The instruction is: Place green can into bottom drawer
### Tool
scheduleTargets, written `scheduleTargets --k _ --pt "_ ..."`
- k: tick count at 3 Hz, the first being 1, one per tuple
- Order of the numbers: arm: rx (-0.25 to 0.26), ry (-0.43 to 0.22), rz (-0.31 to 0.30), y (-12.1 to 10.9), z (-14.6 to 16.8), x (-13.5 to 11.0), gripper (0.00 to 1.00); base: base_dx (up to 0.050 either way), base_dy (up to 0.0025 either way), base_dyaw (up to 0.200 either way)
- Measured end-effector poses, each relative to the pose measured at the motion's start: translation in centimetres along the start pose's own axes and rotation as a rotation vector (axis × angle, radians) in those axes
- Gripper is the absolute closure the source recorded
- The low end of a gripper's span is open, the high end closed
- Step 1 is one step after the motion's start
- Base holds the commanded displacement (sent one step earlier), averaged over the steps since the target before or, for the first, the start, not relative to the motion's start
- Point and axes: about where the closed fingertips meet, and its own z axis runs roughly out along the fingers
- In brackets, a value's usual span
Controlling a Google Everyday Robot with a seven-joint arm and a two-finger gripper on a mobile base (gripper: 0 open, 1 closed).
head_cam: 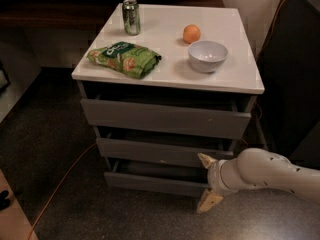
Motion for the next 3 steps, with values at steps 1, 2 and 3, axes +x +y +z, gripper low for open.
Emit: scheduleTargets --k 1,2,3 --pt "0.006 -0.040 -0.006 -0.2 4.0 1.5 0.00 0.000 0.00000 0.000" --pt "0.001 -0.080 0.001 -0.4 7.8 2.9 0.00 0.000 0.00000 0.000" --pt "-0.025 -0.119 -0.028 -0.4 14.9 5.2 0.00 0.000 0.00000 0.000"
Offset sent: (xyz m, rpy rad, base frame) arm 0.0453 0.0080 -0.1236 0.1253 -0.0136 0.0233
